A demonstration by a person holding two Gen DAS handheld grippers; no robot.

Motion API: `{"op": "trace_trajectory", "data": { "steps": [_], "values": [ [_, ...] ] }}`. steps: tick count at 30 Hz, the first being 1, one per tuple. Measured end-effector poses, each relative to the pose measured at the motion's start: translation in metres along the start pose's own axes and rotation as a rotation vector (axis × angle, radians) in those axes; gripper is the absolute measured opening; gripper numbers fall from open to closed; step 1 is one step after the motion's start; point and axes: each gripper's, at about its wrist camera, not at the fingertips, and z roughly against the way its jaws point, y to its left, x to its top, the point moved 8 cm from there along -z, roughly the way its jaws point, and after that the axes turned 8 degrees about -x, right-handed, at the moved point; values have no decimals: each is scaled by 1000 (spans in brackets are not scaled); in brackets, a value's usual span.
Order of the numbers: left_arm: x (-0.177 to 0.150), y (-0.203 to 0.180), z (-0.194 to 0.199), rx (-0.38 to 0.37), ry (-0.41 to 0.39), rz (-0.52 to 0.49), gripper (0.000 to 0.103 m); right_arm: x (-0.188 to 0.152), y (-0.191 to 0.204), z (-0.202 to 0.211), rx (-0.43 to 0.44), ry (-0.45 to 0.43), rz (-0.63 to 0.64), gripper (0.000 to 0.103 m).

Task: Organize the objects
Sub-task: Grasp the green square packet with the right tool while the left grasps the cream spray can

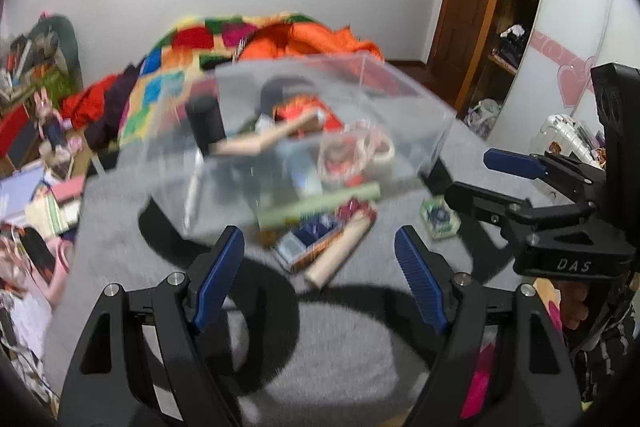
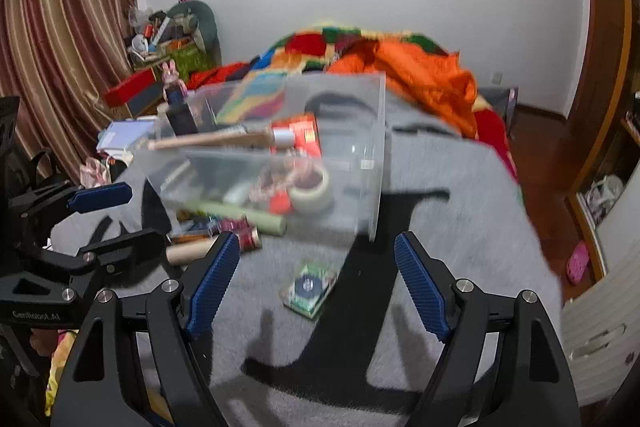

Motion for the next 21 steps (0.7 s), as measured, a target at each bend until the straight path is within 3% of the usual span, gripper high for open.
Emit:
{"op": "trace_trajectory", "data": {
  "steps": [7, 10, 13, 17, 21],
  "values": [
    [-26, 8, -23, -17, 67, 57, 77, -26, 4, -25, 1, 78, 6, 77],
    [-29, 8, -31, -26, 81, 63, 65, -31, 5, -30, 7, 93, -2, 75],
    [-28, 6, -34, -27, 71, 59, 56, -32, 7, -33, 9, 98, 2, 54],
    [-28, -2, -32, -62, 72, 63, 40, -33, 6, -32, 0, 93, 19, 34],
    [-33, -13, -27, -113, 76, 65, 36, -33, 2, -27, 15, 87, 20, 25]
  ]
}}
